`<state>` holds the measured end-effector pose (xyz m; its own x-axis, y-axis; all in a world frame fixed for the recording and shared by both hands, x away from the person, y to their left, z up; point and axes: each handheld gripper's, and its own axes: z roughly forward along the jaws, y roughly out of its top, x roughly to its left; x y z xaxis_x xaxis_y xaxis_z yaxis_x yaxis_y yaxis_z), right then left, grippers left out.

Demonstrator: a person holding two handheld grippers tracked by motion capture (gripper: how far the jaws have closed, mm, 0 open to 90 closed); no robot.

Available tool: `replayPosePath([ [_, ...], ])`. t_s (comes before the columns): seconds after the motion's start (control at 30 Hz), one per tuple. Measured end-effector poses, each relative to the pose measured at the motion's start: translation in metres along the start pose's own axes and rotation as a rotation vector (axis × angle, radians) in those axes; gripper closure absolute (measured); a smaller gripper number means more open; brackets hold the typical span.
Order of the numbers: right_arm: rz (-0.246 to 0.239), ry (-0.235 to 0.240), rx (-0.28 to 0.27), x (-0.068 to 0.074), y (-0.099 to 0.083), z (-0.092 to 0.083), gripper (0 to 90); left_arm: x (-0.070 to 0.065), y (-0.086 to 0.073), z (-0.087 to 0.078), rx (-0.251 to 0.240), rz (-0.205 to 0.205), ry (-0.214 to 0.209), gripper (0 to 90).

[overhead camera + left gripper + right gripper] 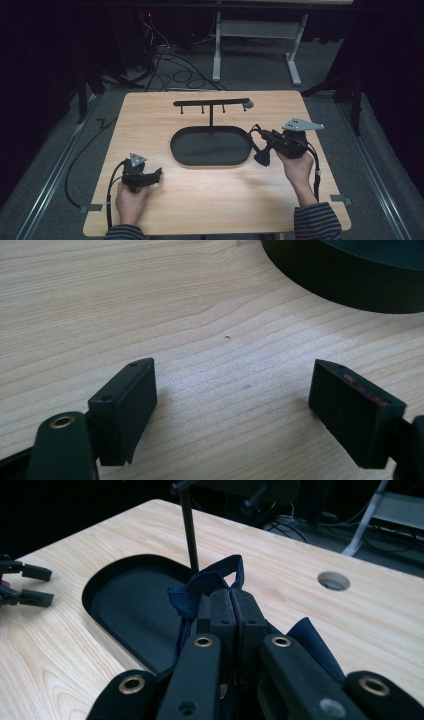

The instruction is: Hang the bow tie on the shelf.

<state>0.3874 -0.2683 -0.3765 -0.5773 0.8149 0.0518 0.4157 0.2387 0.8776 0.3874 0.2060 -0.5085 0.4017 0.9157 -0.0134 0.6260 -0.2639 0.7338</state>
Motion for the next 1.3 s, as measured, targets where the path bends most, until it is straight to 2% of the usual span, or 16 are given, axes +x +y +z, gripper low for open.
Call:
replayPosePath([
  [0.37,-0.029,0.027,-0.036,0.007,0.026,0.008,90.0,0.0,0.0,0.0,0.0,-0.002,-0.001,19.7],
  [0.63,-0.026,0.025,-0.05,0.005,0.039,0.015,90.0,0.0,0.0,0.0,0.001,-0.001,-0.002,19.7],
  [1.1,-0.008,-0.005,-0.054,0.0,0.054,0.032,90.0,0.0,0.0,0.0,0.001,0.0,-0.001,19.8],
  [1.2,-0.026,-0.014,-0.051,-0.002,0.058,0.035,90.0,0.0,0.0,0.0,0.001,0.0,-0.002,19.8],
  [1.3,-0.011,-0.018,-0.047,-0.007,0.061,0.04,90.0,0.0,0.0,0.0,0.001,-0.001,-0.002,19.8],
])
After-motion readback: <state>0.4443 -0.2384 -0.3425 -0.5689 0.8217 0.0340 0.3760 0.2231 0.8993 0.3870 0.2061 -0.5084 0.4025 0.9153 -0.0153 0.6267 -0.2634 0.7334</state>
